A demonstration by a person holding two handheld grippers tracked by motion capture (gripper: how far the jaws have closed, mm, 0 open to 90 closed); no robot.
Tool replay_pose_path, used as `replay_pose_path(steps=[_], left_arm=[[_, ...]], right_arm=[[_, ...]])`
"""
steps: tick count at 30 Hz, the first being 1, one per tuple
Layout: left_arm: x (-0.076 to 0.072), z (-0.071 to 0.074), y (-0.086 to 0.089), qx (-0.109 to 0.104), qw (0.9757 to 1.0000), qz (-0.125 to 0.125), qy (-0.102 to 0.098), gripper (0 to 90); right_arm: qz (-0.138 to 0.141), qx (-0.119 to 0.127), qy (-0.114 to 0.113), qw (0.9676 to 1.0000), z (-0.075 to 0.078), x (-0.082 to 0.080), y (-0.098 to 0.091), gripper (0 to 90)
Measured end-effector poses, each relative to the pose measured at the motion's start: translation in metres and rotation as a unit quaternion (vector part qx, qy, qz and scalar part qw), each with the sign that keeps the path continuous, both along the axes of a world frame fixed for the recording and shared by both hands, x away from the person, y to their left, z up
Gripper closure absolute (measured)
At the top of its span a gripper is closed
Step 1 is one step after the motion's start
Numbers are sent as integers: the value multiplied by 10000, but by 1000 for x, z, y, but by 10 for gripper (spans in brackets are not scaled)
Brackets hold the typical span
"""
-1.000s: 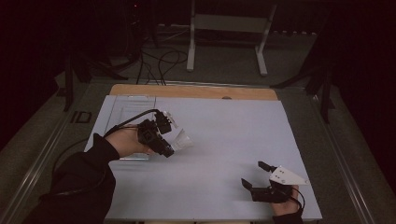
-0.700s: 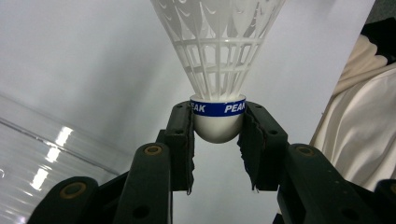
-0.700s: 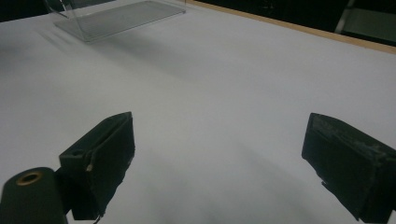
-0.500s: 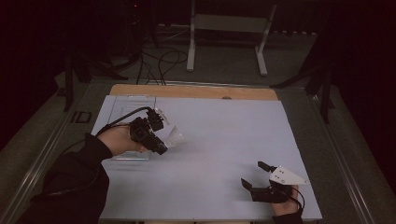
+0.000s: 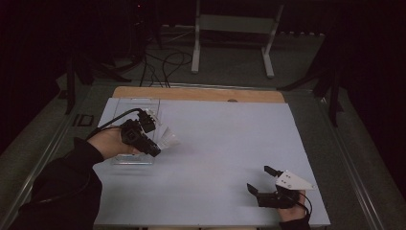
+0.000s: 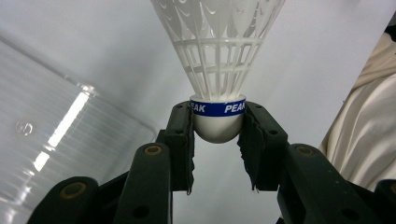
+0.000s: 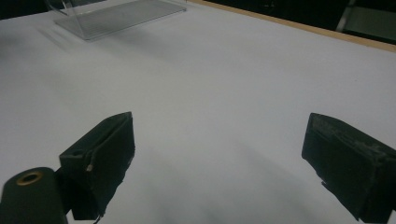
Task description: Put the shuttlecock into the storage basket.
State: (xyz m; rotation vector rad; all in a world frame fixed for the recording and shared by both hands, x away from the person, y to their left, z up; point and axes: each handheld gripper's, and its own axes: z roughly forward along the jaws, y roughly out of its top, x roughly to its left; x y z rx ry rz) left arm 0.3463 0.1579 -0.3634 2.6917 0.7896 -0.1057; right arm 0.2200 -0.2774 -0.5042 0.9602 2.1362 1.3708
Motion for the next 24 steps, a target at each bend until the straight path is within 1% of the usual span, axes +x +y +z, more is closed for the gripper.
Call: replay_pose_path(steps=[2, 3, 4, 10, 15, 17, 22, 24], left_arm=[[0, 0, 5, 5, 10000, 68, 7, 666], [0, 0, 5, 5, 10000, 68, 7, 666], [0, -1, 11, 18, 9999, 135, -9, 666], [0, -1, 24, 5, 9997, 240, -16, 666], [0, -2, 32, 38, 9994, 344, -8, 666], [0, -2, 34, 35, 9994, 342, -3, 666], [2, -3, 43, 70, 9990, 430, 2, 666], [2, -4, 47, 58, 9987, 499, 12, 666]], right_arm=[[-1, 4, -1, 10000, 0, 0, 0, 95], [3, 10, 1, 10000, 0, 0, 0, 95], [1, 10, 13, 10000, 0, 0, 0, 96], [-2, -3, 16, 10000, 0, 0, 1, 95], [-9, -17, 24, 10000, 0, 0, 1, 95], [-5, -20, 28, 10000, -1, 0, 1, 95], [2, -21, 26, 10000, -1, 1, 1, 95], [6, -21, 27, 10000, -1, 1, 1, 96]])
